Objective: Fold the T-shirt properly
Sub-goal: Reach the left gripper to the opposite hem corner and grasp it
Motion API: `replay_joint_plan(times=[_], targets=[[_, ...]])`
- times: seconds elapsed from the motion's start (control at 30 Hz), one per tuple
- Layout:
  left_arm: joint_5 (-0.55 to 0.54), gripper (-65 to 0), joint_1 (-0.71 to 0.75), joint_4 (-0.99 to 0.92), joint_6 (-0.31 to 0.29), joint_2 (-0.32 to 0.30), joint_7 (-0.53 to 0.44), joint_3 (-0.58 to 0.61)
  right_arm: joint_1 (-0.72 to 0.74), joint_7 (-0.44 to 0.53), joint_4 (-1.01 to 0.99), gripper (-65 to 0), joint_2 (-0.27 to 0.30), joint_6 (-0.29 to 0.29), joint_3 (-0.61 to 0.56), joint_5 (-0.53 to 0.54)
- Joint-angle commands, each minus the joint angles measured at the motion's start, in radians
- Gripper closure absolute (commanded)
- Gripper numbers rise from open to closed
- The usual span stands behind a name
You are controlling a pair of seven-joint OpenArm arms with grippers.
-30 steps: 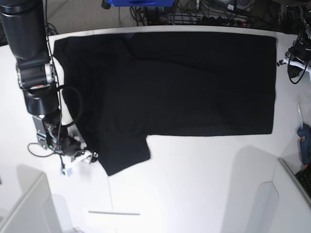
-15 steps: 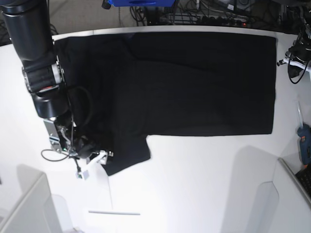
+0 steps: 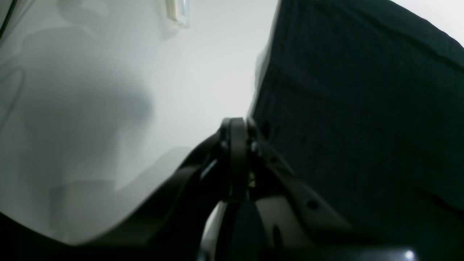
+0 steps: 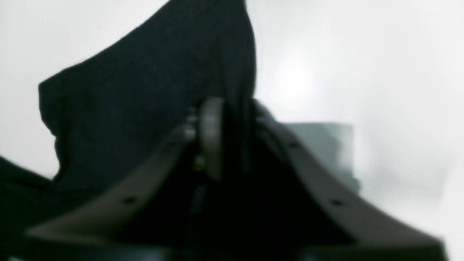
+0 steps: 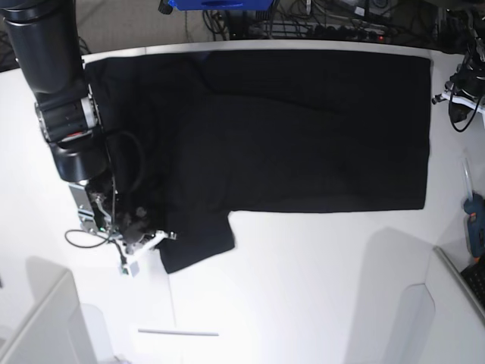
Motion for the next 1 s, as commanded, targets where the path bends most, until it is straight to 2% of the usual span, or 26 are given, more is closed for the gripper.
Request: replay_joint_plan(times=[0.0,0.2,0.33,0.37,0.43,0.53,0.6,0.83,0.97], targets=[[-0.006,0.0,0.0,0.004,0.003,-0.02,-0.021,-0.01,0.036,0.019,0.01,-1.5,0.004,0.002,0.0,0.005],[-0.006,0.0,-0.089,-0.079,0.004,-0.035,-0.021,-0.011,0.036,0.016,0.01,0.0,0.004,0.002,0.01,0.008],[-0.006,-32.7,-0.158,-0.153,0.07,-0.078,-0.021,-0.002,0.025,0.016,0.015,0.0,0.003,0.002,0.01,0.008],[-0.006,-39.2,-0.181,-0.164,0.077,-0.086,-0.021,-0.001,0.025,0.016,0.015,0.0,0.003,0.002,0.01,0.008],[-0.006,-45.7,-0.223,-0.184,0.078,-0.093,-0.021,0.001,0.023,0.016,0.015,0.0,0.003,0.002,0.01,0.008],[-0.006,-47.2,-0.297,-0.231,0.08,-0.11,-0.021,0.039,0.023,0.016,0.015,0.0,0.003,0.002,0.01,0.008],[-0.006,-47.2,-0.344,-0.28,0.081,-0.143,-0.021,0.087,0.023,0.016,0.015,0.0,0.003,0.002,0.01,0.01],[-0.005,-47.2,-0.564,-0.523,0.081,-0.189,-0.021,0.186,0.023,0.016,0.015,0.0,0.003,0.002,0.01,0.01],[-0.005,-47.2,-0.683,-0.653,0.083,-0.233,-0.028,0.338,0.023,0.016,0.015,0.0,0.003,0.002,0.01,0.01]])
